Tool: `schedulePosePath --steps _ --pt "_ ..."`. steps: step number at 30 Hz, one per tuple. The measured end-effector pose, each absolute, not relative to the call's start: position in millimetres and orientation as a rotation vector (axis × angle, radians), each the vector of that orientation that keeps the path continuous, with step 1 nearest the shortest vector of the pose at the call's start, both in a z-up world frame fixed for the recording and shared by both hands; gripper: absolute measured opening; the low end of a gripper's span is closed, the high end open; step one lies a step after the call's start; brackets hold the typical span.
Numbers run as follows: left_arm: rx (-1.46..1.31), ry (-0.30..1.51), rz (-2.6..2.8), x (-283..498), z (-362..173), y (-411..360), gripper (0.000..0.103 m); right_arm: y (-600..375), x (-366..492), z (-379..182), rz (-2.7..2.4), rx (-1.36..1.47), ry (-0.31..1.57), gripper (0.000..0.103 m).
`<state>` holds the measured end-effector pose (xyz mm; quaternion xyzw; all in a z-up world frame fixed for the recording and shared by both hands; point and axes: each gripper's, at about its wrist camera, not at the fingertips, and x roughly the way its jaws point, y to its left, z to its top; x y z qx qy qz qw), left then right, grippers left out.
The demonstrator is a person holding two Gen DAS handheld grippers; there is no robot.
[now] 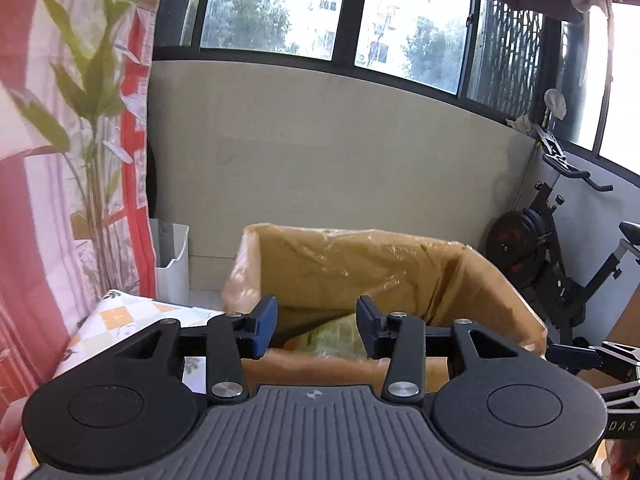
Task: Organize snacks
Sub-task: 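Grasp the orange bread package with the left tool while the right tool grasps the yellow bag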
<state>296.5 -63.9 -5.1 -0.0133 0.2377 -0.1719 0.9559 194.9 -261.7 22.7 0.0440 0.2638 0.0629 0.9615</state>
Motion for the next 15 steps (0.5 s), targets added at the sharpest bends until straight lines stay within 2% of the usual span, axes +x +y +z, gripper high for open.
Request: schedulePosePath --steps 5,9,13,15 --pt "-0.012 0.471 -0.334 259.8 -29.8 -47.7 0.047 -260.5 162.8 -5.1 0.121 0.082 0.577 0.077" --pt "-0.040 0.500 -0.354 230.7 -59.3 -42.3 0.053 -259.1 140.8 -38.0 0.081 0.106 0.641 0.077" --pt "-0.048 0.543 -0.349 206.7 -89.4 -47.7 0.054 -253.5 122.1 -68.5 0.016 0.082 0.694 0.077" --pt "-0.071 0.571 -0.358 199.0 -103.4 -49.8 0.054 -253.2 115.1 -79.7 -0.002 0.091 0.712 0.082"
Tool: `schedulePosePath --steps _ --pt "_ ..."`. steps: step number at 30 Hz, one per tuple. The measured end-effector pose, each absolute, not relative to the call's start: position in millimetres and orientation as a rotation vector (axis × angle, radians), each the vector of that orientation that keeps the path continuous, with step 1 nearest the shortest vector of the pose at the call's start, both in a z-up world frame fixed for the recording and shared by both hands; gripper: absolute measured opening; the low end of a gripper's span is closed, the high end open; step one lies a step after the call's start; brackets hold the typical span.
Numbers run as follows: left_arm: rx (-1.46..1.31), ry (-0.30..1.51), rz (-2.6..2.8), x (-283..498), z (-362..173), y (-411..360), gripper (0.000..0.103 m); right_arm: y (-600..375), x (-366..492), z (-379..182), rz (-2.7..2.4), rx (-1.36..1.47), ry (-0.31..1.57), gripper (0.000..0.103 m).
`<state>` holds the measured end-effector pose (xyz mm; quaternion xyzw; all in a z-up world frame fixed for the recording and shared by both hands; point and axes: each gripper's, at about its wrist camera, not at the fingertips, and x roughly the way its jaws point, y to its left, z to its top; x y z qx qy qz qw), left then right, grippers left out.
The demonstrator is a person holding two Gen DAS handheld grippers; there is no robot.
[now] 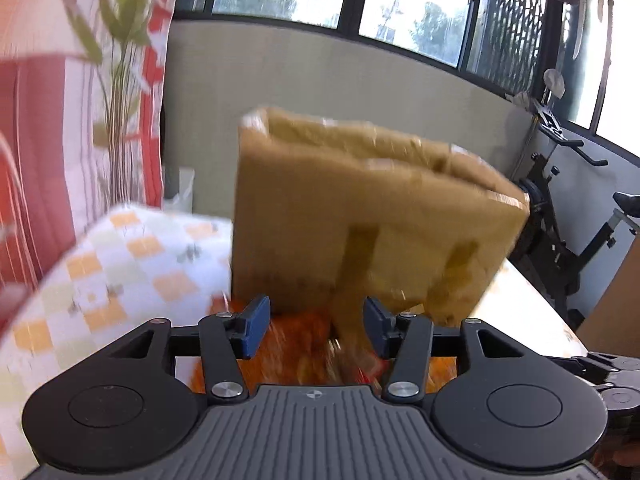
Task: Organize snacks
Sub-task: 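Grasp the orange bread package with the left tool while the right tool grasps the yellow bag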
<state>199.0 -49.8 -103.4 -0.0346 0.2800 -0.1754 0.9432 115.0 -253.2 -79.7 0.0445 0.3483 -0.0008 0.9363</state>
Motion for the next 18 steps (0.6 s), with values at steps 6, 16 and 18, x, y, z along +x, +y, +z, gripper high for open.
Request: schedulePosePath --steps 6,16,18 --pt "-0.067 0.626 -0.429 188.5 -139.7 -66.6 0.062 -258.9 106.3 -111.0 -0.021 0.104 0.752 0.085" --pt "-0.003 0.690 -0.495 170.6 -181.1 -91.0 0.067 -285.3 82.7 -133.2 0.019 0.296 0.640 0.080" --pt "0.029 0.709 -0.510 166.7 -186.8 -96.4 0.069 -284.7 75.9 -135.0 0.007 0.321 0.603 0.076"
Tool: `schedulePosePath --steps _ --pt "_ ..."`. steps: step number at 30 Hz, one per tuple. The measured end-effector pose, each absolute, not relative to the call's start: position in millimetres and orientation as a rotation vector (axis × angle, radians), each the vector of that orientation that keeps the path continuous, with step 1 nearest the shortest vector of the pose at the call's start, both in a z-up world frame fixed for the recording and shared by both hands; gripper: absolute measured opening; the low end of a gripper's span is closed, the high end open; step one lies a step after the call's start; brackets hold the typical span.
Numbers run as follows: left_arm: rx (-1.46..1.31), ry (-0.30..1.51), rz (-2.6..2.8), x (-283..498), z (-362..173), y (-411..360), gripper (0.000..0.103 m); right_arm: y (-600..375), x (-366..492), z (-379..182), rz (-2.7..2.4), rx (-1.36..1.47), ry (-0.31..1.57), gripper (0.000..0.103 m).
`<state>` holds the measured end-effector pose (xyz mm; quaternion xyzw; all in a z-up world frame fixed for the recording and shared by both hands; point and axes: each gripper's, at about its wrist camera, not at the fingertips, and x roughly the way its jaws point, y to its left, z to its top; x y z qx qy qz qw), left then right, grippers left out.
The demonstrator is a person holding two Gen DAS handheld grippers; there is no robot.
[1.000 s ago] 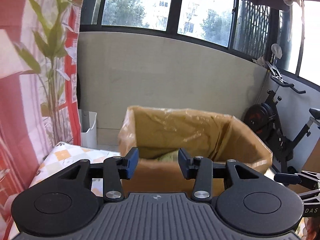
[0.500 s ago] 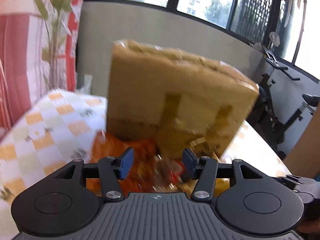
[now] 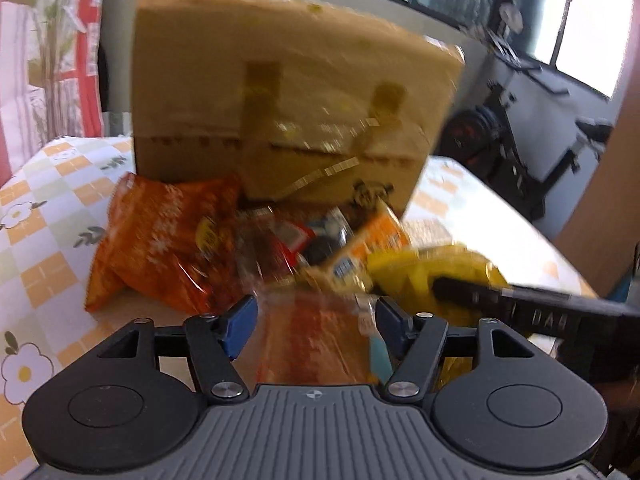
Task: Organize snacks
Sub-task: 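Grasp the orange bread package with the left tool while the right tool grasps the yellow bag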
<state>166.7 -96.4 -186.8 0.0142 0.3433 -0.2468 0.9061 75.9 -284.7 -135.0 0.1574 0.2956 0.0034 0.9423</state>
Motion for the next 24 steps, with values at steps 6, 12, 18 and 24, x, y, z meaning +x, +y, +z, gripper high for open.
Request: schedulePosePath --steps 6,12,18,24 --pt "0.081 0.739 -0.524 160.9 -195.8 -105.2 0.074 -279.9 67.5 -132.0 0.004 0.310 0.574 0.071" --pt "0.093 0.749 -0.505 161.6 -202.1 -105.2 0.076 -278.8 66.2 -132.6 0.003 0.310 0.566 0.070" --pt "0.113 0.750 -0.500 162.8 -205.3 -111.9 0.079 -275.6 67.2 -132.3 0.001 0.290 0.569 0.069" --pt "0.061 0.800 -0.499 172.8 -216.3 -107.3 0.082 -275.0 67.6 -132.5 0.004 0.284 0.568 0.069"
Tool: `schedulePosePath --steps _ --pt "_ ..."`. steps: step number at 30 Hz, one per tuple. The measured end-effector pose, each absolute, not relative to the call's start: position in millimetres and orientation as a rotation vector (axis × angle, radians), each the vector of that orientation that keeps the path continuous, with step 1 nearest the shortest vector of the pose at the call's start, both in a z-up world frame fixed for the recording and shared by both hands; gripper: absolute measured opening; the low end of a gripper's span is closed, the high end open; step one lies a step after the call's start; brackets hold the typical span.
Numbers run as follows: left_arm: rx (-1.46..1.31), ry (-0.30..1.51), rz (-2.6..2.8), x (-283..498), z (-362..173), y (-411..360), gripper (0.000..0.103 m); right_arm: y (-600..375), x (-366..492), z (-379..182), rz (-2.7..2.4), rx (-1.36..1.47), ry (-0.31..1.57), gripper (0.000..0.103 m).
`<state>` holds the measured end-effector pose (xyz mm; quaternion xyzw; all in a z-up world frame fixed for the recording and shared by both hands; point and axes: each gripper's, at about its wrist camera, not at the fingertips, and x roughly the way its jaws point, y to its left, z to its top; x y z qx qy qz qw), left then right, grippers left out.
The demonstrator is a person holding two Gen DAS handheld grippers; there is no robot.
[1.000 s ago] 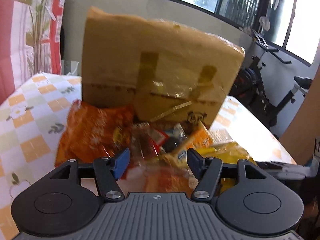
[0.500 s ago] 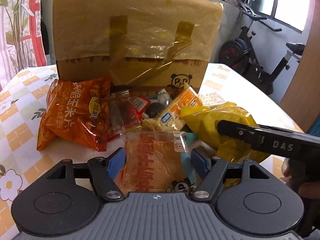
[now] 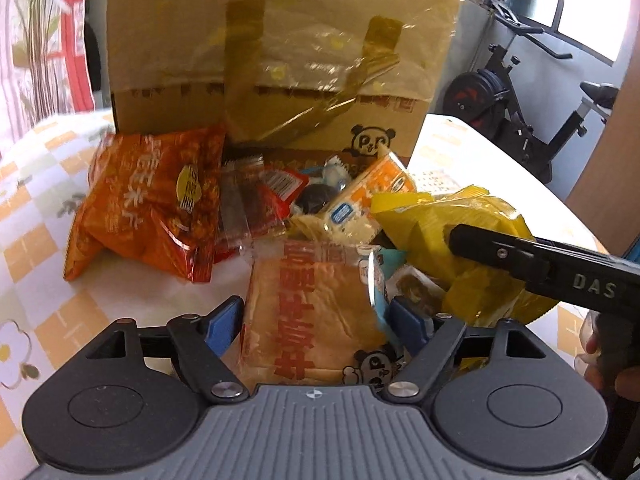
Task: Organize snacks
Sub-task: 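Grasp the orange bread package with the left tool while the right tool grasps the yellow bag, then carry both packages over the box and open both tools to release them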
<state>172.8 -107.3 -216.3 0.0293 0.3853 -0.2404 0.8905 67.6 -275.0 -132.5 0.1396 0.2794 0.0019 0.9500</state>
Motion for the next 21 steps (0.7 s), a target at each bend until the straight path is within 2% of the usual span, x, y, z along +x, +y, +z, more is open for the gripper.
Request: schedulePosePath --steps 7,21 --pt "0.019 0.810 -0.485 176.7 -221.2 -95.6 0.075 -272.5 67.5 -132.6 0.021 0.273 0.568 0.069" --pt "0.009 0.756 -0.505 166.3 -210.8 -88.9 0.073 -268.1 63.3 -127.1 0.032 0.258 0.555 0.062"
